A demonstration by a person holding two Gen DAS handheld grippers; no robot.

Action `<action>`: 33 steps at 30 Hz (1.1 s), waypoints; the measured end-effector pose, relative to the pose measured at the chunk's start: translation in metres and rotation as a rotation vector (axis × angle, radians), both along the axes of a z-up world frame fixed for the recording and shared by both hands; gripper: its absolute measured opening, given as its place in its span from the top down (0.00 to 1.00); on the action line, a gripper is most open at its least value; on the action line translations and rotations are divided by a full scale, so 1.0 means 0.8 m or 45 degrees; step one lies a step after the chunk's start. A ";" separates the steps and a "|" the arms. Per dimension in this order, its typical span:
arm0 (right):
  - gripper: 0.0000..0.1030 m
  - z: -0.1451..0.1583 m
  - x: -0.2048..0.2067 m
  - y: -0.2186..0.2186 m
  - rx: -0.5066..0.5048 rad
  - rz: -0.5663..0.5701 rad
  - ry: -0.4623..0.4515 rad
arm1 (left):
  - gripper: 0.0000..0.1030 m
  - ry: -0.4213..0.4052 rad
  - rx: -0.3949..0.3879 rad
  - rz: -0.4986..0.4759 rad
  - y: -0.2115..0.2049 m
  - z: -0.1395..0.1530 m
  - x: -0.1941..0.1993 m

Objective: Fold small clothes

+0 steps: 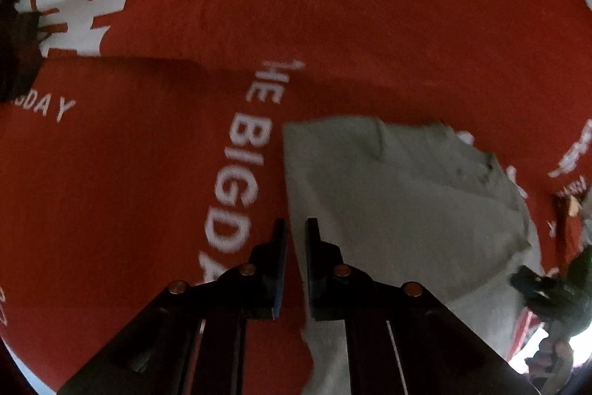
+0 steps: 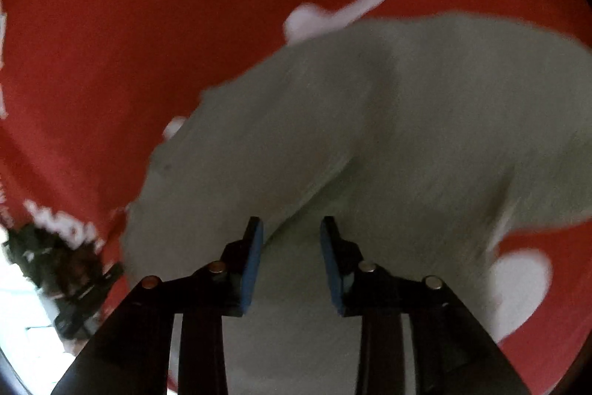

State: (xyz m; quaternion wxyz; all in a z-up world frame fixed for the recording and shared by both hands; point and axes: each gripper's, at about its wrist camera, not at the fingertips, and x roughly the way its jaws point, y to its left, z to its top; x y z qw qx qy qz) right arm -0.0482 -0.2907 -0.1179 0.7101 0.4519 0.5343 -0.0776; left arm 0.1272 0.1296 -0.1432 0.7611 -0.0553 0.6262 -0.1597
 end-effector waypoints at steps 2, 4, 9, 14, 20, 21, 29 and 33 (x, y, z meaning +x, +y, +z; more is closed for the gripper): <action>0.59 -0.007 0.009 0.033 0.122 0.032 -0.015 | 0.90 0.021 -0.016 -0.021 -0.005 0.002 -0.015; 0.55 -0.022 0.018 0.075 0.226 0.083 -0.011 | 0.90 0.033 -0.028 -0.037 -0.012 0.002 -0.029; 0.55 -0.026 0.038 0.154 0.268 0.185 -0.026 | 0.90 0.008 0.007 -0.110 -0.046 -0.007 -0.048; 0.55 -0.005 0.041 0.145 0.129 0.180 -0.023 | 0.80 -0.079 0.217 -0.181 -0.044 -0.033 -0.059; 0.55 0.030 0.046 0.063 -0.264 0.128 -0.002 | 0.56 -0.065 0.268 -0.109 -0.015 -0.023 -0.058; 0.55 0.030 0.049 0.048 -0.325 0.124 0.008 | 0.56 -0.065 0.277 -0.111 -0.016 -0.023 -0.059; 0.60 0.016 0.020 0.025 -0.347 0.090 0.124 | 0.56 -0.046 0.245 -0.146 -0.057 0.011 -0.093; 0.57 0.027 -0.031 -0.001 -0.178 0.035 0.090 | 0.18 -0.031 0.234 -0.187 -0.097 0.027 -0.116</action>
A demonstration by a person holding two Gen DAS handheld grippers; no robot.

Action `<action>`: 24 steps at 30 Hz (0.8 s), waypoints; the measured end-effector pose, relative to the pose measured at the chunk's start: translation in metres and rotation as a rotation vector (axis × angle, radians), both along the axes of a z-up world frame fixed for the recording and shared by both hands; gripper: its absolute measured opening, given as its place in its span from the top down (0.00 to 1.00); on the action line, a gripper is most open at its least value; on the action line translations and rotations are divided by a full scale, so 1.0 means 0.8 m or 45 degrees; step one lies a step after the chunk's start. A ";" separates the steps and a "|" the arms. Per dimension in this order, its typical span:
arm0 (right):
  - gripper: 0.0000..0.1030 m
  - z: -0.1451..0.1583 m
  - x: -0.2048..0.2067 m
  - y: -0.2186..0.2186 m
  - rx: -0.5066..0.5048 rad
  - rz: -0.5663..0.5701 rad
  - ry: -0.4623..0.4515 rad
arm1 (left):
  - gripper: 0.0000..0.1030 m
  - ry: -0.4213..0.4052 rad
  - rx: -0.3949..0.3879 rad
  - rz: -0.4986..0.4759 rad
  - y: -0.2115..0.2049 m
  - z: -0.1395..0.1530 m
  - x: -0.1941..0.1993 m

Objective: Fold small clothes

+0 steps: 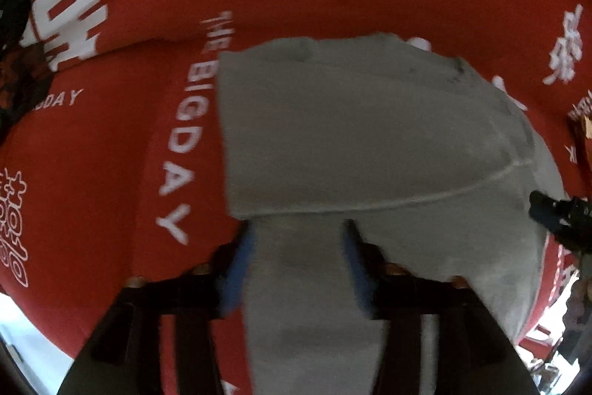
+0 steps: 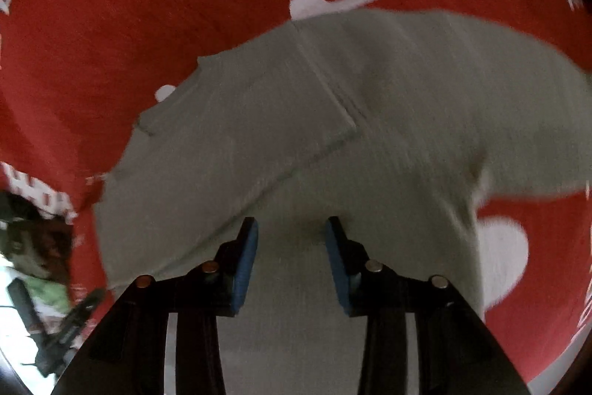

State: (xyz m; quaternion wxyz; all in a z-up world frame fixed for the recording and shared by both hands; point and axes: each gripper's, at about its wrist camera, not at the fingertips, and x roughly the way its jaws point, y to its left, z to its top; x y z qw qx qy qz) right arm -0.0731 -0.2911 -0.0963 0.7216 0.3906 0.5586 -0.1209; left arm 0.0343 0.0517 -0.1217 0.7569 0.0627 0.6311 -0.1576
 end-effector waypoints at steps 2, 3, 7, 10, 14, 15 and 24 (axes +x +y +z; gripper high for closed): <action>0.53 0.001 -0.015 0.005 0.060 -0.014 -0.007 | 0.06 -0.052 -0.004 -0.007 -0.019 0.012 -0.013; 0.53 0.004 -0.025 0.004 0.080 -0.017 -0.007 | 0.06 -0.057 -0.008 -0.027 -0.032 0.015 -0.019; 0.51 0.012 -0.065 -0.010 0.141 -0.061 -0.021 | 0.06 -0.017 -0.014 -0.082 -0.079 0.018 -0.039; 0.46 0.009 -0.094 -0.026 0.197 -0.131 -0.021 | 0.06 -0.019 0.013 -0.137 -0.115 0.020 -0.052; 0.37 0.008 -0.130 -0.055 0.225 -0.205 -0.030 | 0.06 -0.024 0.034 -0.189 -0.159 0.023 -0.064; 0.37 0.008 -0.136 -0.061 0.226 -0.217 -0.032 | 0.06 -0.016 0.031 -0.184 -0.167 0.022 -0.064; 0.37 -0.009 -0.046 -0.090 0.371 -0.219 -0.230 | 0.06 0.048 0.009 -0.139 -0.204 0.004 -0.051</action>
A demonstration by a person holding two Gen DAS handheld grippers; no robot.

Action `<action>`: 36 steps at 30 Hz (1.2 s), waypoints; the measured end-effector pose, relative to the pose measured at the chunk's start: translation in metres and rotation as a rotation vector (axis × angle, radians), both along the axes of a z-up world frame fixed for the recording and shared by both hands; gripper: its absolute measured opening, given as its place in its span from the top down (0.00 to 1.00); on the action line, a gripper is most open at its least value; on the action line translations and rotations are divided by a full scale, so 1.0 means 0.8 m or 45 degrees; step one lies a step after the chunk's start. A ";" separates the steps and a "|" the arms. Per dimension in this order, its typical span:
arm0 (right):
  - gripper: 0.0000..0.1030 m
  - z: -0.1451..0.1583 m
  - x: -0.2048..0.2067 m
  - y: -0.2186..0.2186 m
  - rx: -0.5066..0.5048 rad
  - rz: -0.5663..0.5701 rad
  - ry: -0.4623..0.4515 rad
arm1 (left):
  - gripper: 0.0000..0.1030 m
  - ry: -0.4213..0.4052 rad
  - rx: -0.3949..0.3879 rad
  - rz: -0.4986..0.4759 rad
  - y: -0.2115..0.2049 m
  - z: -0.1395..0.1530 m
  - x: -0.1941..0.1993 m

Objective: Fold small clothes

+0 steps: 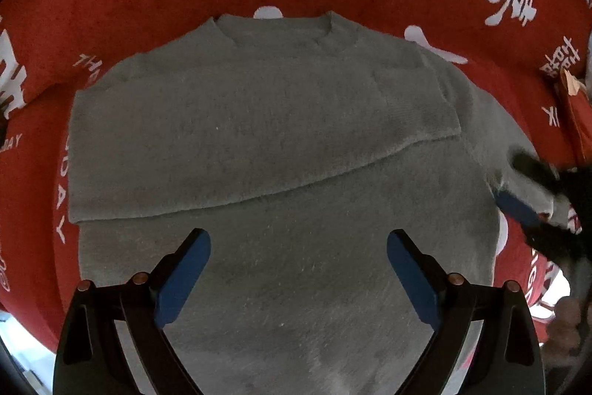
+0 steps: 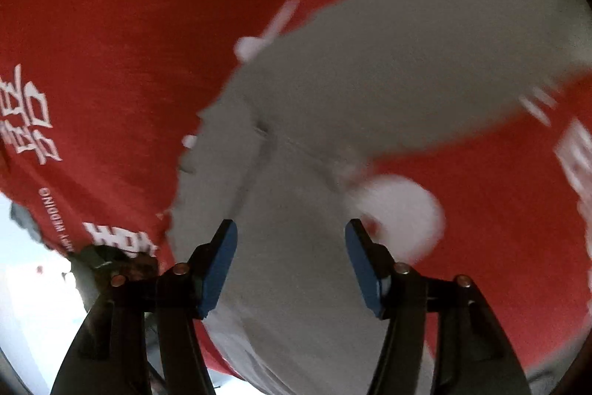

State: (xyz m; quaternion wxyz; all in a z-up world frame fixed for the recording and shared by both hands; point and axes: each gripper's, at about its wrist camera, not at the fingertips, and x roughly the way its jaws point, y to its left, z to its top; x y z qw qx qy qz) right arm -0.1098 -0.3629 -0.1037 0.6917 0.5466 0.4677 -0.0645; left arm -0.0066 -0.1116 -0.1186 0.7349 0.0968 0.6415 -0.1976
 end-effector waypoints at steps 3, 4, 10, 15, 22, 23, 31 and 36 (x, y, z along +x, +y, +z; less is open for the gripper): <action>0.37 -0.021 0.045 0.003 0.024 -0.022 0.010 | 0.06 -0.021 0.001 0.014 0.004 0.003 0.004; 0.37 -0.029 0.058 0.005 0.019 -0.034 0.037 | 0.06 -0.030 0.005 0.019 0.007 0.004 0.005; 0.94 -0.044 0.086 0.010 -0.023 -0.099 0.122 | 0.06 -0.062 0.004 0.046 0.025 0.012 0.016; 0.94 -0.040 0.079 0.021 -0.083 -0.015 0.138 | 0.06 -0.041 0.022 0.063 0.027 0.000 0.023; 0.66 -0.026 0.058 0.018 -0.119 0.062 0.123 | 0.06 -0.005 0.047 0.043 0.013 -0.014 0.009; 0.58 -0.021 0.049 0.015 -0.108 0.076 0.106 | 0.06 -0.002 0.051 0.032 0.010 -0.015 0.006; 0.55 -0.006 -0.056 -0.040 -0.045 -0.025 0.097 | 0.06 0.024 0.042 -0.039 -0.034 -0.018 -0.012; 0.54 -0.020 -0.127 -0.099 0.013 -0.323 0.123 | 0.06 0.038 0.032 -0.078 -0.068 -0.020 -0.025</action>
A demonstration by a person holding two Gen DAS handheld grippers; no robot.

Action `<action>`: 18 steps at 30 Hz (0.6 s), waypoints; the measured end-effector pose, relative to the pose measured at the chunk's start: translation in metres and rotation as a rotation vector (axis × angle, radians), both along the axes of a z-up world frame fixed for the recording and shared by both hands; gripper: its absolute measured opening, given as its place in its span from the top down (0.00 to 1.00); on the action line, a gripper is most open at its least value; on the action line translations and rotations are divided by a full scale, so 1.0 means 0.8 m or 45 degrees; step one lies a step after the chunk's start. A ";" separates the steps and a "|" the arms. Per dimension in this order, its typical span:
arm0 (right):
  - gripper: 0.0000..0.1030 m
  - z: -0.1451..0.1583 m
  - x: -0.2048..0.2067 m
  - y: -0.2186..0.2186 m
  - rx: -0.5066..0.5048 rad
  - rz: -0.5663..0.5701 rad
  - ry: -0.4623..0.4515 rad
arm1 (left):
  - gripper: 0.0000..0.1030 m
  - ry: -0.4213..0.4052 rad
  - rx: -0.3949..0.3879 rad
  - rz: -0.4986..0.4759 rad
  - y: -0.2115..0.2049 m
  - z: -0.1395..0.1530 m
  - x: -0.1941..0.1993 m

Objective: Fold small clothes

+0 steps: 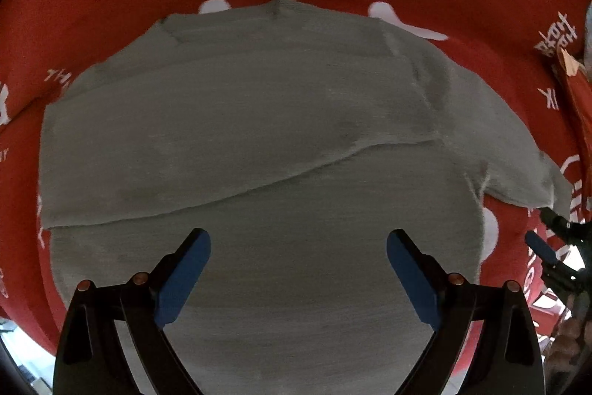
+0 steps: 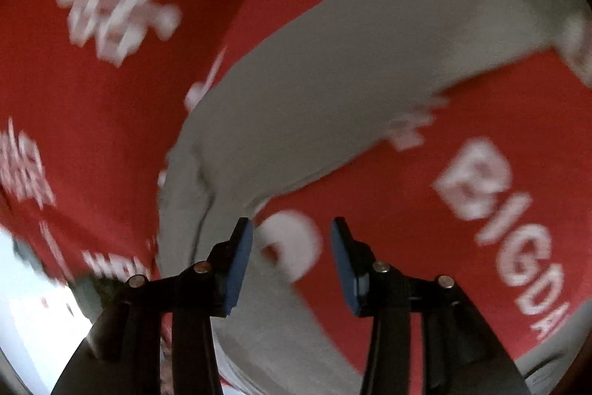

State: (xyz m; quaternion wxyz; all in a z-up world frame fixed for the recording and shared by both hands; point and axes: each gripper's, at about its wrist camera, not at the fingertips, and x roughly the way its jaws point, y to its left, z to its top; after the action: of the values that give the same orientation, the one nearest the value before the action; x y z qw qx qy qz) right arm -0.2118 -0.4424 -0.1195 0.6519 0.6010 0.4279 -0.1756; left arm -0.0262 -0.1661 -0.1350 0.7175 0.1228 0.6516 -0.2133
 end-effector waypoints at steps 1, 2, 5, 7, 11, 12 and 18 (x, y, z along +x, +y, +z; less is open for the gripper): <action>0.54 -0.005 -0.016 -0.014 0.019 -0.084 -0.006 | 0.06 -0.001 0.000 -0.006 -0.005 0.000 -0.002; 0.53 -0.007 -0.027 -0.024 0.025 -0.144 -0.009 | 0.06 -0.001 -0.001 -0.013 -0.011 0.000 -0.005; 0.53 -0.014 -0.056 -0.054 0.023 -0.299 -0.014 | 0.06 0.006 -0.009 -0.027 -0.027 -0.002 -0.011; 0.53 -0.018 -0.068 -0.071 0.042 -0.387 -0.044 | 0.06 0.008 -0.012 -0.033 -0.037 -0.003 -0.015; 0.53 -0.030 -0.077 -0.096 0.085 -0.529 -0.111 | 0.06 0.010 -0.020 -0.028 -0.050 -0.005 -0.017; 0.53 -0.033 -0.078 -0.102 0.099 -0.563 -0.128 | 0.06 0.011 -0.023 -0.022 -0.053 -0.005 -0.017; 0.52 -0.051 -0.081 -0.124 0.201 -0.751 -0.214 | 0.06 0.005 -0.039 0.007 -0.055 -0.003 -0.013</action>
State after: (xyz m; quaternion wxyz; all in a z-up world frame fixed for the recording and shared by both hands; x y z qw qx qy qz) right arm -0.2767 -0.5414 -0.1600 0.5571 0.7603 0.1923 -0.2731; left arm -0.0369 -0.2098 -0.1376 0.7186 0.1097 0.6501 -0.2215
